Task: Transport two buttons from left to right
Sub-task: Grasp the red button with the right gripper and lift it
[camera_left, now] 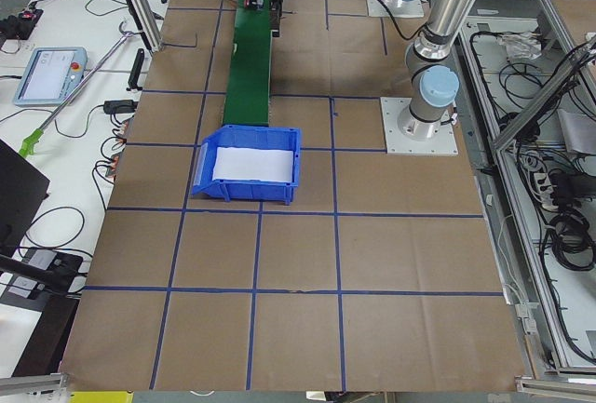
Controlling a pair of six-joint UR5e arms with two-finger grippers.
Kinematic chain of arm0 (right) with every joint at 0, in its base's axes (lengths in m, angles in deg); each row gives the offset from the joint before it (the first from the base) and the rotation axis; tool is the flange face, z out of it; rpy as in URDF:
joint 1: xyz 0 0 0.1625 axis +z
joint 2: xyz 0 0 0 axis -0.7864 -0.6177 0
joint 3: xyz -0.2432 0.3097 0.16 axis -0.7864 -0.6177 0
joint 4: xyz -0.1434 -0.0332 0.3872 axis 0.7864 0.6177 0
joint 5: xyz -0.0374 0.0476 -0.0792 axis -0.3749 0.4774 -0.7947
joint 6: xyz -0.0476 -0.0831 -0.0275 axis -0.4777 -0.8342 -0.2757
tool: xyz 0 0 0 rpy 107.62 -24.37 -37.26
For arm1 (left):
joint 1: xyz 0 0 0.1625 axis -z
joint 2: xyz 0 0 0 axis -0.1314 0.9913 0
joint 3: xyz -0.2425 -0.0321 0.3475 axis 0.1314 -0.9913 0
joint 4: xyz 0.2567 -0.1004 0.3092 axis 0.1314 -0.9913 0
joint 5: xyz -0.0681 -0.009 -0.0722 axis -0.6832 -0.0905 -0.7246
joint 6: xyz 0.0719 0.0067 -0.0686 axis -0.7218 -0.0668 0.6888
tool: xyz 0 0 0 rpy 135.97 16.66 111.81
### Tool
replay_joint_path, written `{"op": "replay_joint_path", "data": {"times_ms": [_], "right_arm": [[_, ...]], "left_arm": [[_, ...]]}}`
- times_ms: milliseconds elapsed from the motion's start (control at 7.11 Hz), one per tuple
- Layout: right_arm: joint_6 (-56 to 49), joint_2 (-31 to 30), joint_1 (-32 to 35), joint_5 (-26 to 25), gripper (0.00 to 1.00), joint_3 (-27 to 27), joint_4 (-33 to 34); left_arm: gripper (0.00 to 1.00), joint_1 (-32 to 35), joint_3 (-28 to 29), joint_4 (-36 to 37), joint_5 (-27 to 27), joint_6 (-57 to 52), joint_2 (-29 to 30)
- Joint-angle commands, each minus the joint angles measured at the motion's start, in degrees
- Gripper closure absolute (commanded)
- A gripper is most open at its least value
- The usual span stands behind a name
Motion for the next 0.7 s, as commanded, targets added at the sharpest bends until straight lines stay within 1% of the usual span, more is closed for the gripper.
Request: {"op": "replay_joint_path", "data": {"times_ms": [0,141,281,422,563], "right_arm": [[-0.4,-1.6,-0.4,-4.0,0.96,-3.6,-6.2],[-0.5,-3.7,-1.3,-4.9,0.97,-6.8,-12.2],[-1.9,-5.5,-3.7,-4.9,0.97,-10.1,-16.4],[-7.6,-7.1,-7.5,-5.4,0.97,-12.4,-19.6],[-15.8,-7.5,-13.2,-7.0,0.96,-13.4,-20.3]], "left_arm": [[0.00,0.0,0.0,0.0,0.0,0.0,0.0],[0.00,0.0,0.0,0.1,0.0,0.0,0.0],[0.00,0.0,0.0,0.1,0.0,0.0,0.0],[0.00,0.0,0.0,0.1,0.0,-0.1,0.0],[0.00,0.0,-0.1,0.2,0.0,-0.1,0.0]]}}
